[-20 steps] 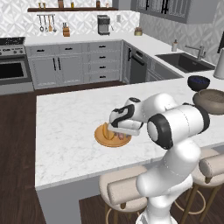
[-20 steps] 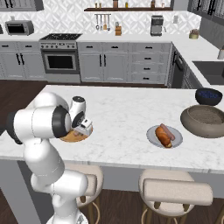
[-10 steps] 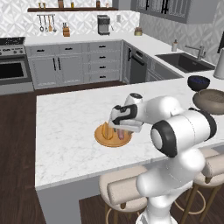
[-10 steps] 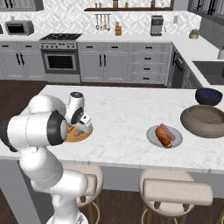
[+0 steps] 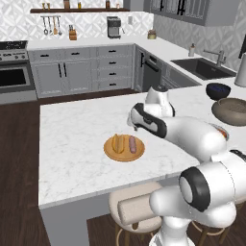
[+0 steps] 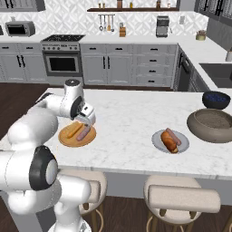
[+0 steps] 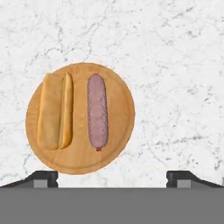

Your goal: Place one bun and one sausage from the bowl on each plate.

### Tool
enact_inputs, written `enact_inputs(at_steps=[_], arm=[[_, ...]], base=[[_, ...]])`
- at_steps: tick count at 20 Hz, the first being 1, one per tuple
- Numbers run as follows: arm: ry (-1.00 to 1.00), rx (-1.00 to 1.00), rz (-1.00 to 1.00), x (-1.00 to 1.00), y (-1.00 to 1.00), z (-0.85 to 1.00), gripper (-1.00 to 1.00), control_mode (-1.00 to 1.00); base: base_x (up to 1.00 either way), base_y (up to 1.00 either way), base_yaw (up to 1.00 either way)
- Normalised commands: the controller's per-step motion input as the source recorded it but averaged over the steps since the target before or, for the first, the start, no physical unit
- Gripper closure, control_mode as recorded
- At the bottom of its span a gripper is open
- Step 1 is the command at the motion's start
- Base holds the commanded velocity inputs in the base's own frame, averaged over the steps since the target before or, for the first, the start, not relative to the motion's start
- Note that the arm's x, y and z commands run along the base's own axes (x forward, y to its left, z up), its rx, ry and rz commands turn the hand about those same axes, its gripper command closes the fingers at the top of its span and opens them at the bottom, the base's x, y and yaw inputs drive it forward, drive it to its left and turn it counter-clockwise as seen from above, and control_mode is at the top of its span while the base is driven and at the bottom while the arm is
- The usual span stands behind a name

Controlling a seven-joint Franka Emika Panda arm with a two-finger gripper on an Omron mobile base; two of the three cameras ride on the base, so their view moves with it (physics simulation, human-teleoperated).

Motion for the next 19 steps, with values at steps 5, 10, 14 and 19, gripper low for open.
enact_inputs(at_steps=[5, 10, 14, 19], arm=[[-0.23, -0.01, 0.0, -0.65, -0.95, 0.79, -1.0, -1.0], [-0.29, 0.03, 0.0, -0.94, -0.93, 0.45, -1.0, -1.0], [-0.27, 0.05, 0.0, -1.0, -0.89, 0.34, -1.0, -1.0], [-0.25, 0.05, 0.03, -1.0, -0.39, 0.54, -1.0, -1.0]], base=[[0.0, 0.0, 0.0], [0.0, 0.0, 0.0], [0.0, 0.0, 0.0], [0.0, 0.0, 0.0]])
